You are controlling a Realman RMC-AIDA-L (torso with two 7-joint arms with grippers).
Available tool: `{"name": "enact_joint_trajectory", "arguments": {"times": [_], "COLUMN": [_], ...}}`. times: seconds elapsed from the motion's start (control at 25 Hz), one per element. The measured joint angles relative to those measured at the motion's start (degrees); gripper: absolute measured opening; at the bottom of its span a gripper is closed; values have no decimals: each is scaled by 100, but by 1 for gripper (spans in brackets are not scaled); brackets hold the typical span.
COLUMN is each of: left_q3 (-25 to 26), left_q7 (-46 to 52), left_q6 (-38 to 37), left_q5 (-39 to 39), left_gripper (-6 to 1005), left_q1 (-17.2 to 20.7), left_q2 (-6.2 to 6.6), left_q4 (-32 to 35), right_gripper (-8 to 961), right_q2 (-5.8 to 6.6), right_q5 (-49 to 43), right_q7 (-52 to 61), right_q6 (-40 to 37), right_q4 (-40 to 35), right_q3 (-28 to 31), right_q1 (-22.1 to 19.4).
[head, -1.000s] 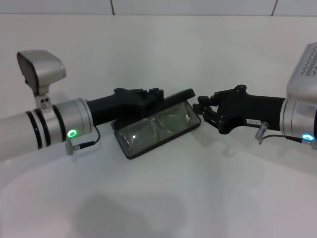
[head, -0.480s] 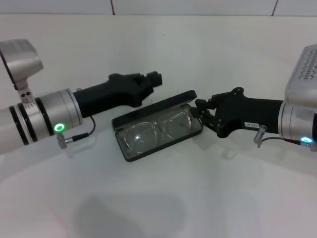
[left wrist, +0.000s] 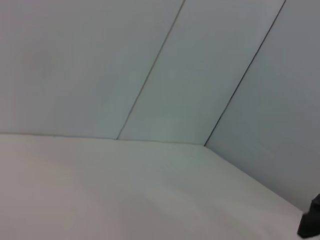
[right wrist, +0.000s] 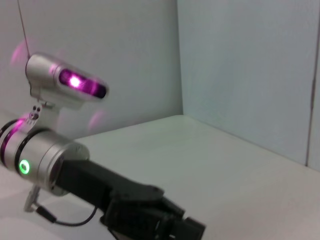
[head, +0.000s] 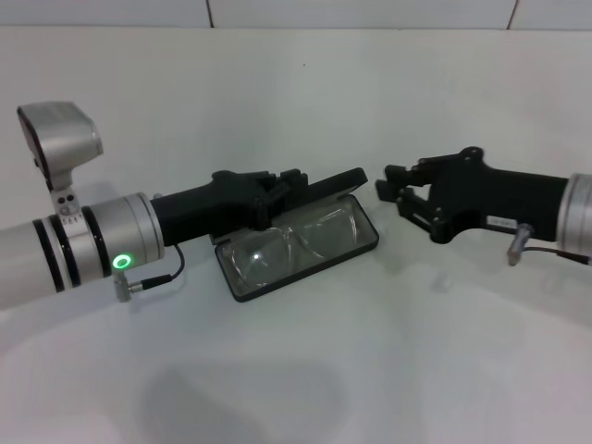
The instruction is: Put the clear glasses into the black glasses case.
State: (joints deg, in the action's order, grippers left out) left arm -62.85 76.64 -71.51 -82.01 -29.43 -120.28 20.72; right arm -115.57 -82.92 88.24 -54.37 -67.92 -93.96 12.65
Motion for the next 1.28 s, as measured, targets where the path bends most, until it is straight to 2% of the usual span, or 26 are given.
{"name": "enact_joint_trajectory", "arguments": {"times": [0.64,0.92,1.0,1.08,1.12,1.2,1.28], "left_q3": [-18,-220,-233,-237,-237,-262,-324], "left_q7": [-29,-42,-157,-371,-371,-453,-407], "left_q6": [99,20,-329,-1018,-1018,-1645,-1660], "left_q5": [17,31,17,5,5,1,-6], "left_gripper": [169,183,187,190,192,196,200], "left_q1": [-31,46,130,342,342,839,1044], "left_q2": [-20,-19,-15,5,5,12,19], "left_q4": [-542,-775,-554,75,75,1460,1980], "right_gripper": [157,156,157,157,157,158,158], "right_q2": [0,-7,-9,-8,-9,-9,-8], "right_q5": [5,6,5,4,4,4,43], "right_q7": [-47,-95,-110,-134,-152,-173,-175], "right_q6": [-20,16,14,-3,-24,-52,-86], "right_q4": [110,113,113,113,113,113,113], "right_q3": [202,208,209,211,211,212,223], "right_q1": [61,74,79,79,80,80,80]}}
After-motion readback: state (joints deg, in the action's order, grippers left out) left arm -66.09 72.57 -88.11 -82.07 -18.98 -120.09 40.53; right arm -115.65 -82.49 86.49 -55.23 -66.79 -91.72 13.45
